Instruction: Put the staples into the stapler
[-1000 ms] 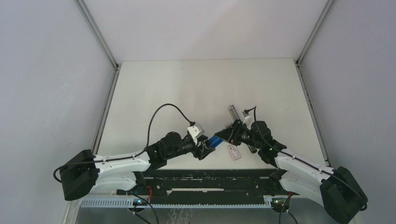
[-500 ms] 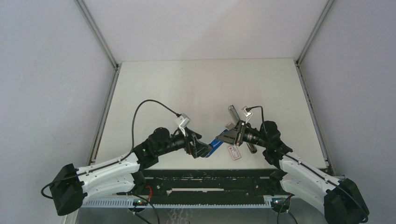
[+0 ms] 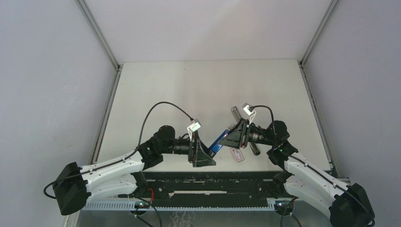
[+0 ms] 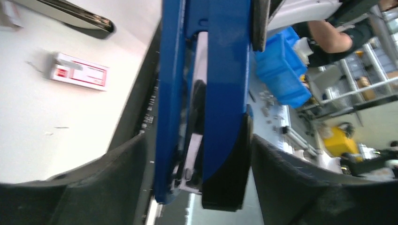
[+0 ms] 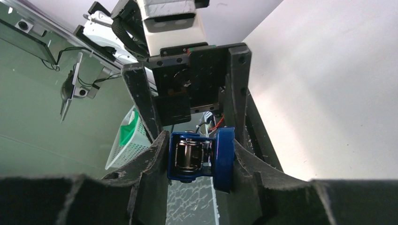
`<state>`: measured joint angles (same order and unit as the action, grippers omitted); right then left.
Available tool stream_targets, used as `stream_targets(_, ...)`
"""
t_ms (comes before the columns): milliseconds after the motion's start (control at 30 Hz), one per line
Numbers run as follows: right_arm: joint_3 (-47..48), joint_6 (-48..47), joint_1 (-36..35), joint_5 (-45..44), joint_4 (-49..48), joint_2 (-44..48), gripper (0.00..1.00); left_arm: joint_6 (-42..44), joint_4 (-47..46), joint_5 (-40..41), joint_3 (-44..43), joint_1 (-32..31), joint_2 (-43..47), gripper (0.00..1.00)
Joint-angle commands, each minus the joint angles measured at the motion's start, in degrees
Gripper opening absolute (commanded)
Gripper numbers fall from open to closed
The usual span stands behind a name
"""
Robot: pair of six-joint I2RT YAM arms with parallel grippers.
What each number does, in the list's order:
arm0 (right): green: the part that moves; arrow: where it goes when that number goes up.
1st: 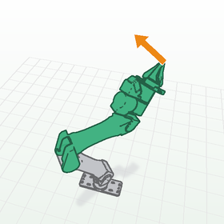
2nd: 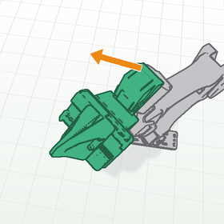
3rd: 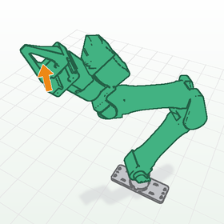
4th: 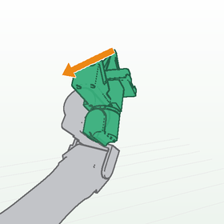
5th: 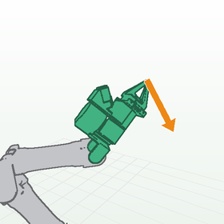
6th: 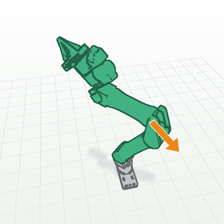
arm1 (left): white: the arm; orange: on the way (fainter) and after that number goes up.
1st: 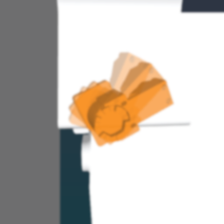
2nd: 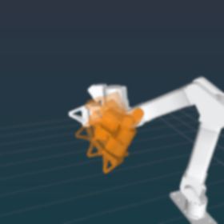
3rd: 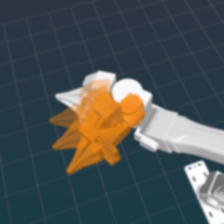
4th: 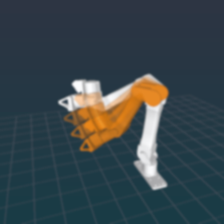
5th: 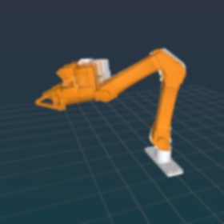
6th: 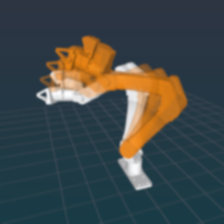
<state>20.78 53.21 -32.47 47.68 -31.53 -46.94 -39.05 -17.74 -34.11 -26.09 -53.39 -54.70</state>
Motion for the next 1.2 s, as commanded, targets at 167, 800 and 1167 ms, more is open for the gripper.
stream_targets(167,3.49,-1.98,-0.69,0.30,-4.24,0.31,0.00,-1.36,-0.81,-8.31,-4.89,-1.28,-1.97,0.01)
stream_targets(800,3.52,-3.55,-0.58,-1.11,-2.37,-0.69,0.00,-1.73,0.25,-7.45,-5.00,-1.19,-1.21,0.92)
stream_targets(1167,3.52,-4.28,-0.41,-2.58,-0.17,-0.49,0.00,2.91,5.28,-6.56,-6.32,-1.29,-0.96,0.00)
